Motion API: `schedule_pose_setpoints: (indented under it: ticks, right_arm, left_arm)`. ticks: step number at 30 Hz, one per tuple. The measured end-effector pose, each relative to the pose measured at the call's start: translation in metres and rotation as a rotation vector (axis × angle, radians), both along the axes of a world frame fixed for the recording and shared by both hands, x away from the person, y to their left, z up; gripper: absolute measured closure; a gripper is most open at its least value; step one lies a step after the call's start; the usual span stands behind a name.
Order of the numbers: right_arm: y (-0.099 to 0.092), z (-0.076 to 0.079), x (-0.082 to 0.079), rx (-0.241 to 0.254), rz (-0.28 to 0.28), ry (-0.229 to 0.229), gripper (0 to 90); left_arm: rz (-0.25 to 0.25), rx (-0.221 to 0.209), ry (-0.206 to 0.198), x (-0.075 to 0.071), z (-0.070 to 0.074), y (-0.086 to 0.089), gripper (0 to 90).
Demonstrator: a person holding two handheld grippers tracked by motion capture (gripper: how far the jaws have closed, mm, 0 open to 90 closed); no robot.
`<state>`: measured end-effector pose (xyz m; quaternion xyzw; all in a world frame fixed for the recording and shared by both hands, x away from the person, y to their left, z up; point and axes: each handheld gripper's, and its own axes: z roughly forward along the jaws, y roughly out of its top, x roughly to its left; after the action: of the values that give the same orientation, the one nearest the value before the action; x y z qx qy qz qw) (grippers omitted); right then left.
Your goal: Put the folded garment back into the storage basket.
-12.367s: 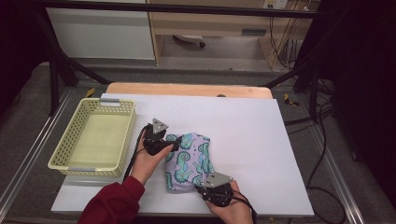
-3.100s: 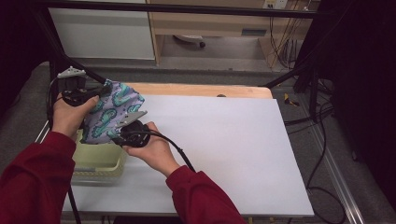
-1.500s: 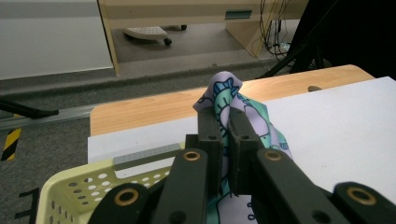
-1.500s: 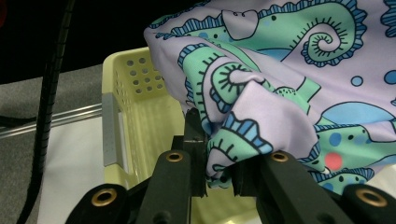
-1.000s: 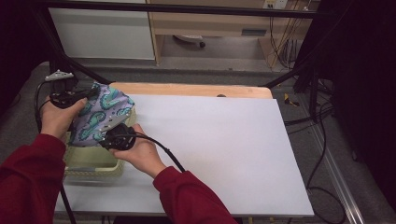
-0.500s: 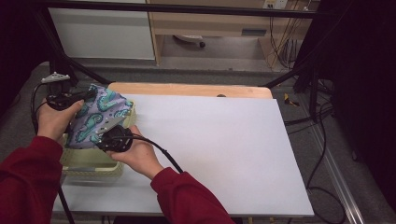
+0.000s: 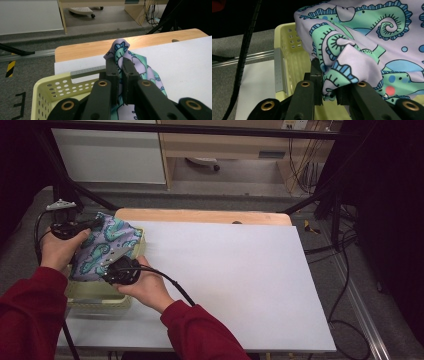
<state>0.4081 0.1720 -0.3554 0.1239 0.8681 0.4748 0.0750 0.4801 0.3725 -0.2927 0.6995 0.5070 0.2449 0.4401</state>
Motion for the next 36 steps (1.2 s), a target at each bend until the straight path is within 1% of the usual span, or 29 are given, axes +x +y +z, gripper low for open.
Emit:
schedule_pose_setpoints:
  ticks: [4, 5, 9, 12, 14, 17, 25, 27, 30, 36]
  right_arm:
    - [0.001, -0.002, 0.0, -0.006, 0.002, 0.002, 79.2]
    - [0.002, -0.002, 0.0, -0.012, 0.001, 0.005, 79.2]
    - [0.002, -0.005, -0.001, -0.023, 0.001, 0.005, 79.2]
    - [0.002, -0.007, -0.003, -0.034, -0.007, 0.0, 79.2]
    - [0.002, -0.011, -0.007, -0.046, -0.002, -0.003, 79.2]
    - [0.002, -0.014, -0.007, -0.059, -0.001, 0.0, 79.2]
    - [0.006, -0.018, -0.007, -0.075, -0.004, 0.016, 79.2]
    - [0.007, -0.018, -0.007, -0.077, -0.004, 0.018, 79.2]
    - [0.009, -0.019, -0.005, -0.083, -0.007, 0.024, 79.1]
    - [0.016, -0.021, -0.004, -0.084, -0.005, 0.033, 79.1]
  left_arm:
    - [0.002, 0.001, 0.006, 0.0, -0.003, 0.0, 85.9]
    - [0.001, 0.008, 0.011, 0.0, -0.004, 0.001, 85.9]
    - [0.006, 0.006, 0.016, 0.001, -0.011, 0.001, 85.9]
    - [0.011, 0.013, 0.012, 0.0, -0.016, 0.0, 85.9]
    - [0.009, 0.018, 0.021, -0.001, -0.02, 0.0, 85.9]
    - [0.017, 0.022, 0.032, -0.001, -0.025, 0.001, 85.9]
    - [0.03, 0.048, 0.049, 0.002, -0.036, 0.0, 85.9]
    - [0.039, 0.05, 0.051, 0.003, -0.038, 0.002, 85.8]
    - [0.058, 0.043, 0.049, 0.003, -0.04, 0.007, 85.9]
    - [0.076, 0.039, 0.056, 0.002, -0.044, 0.018, 85.9]
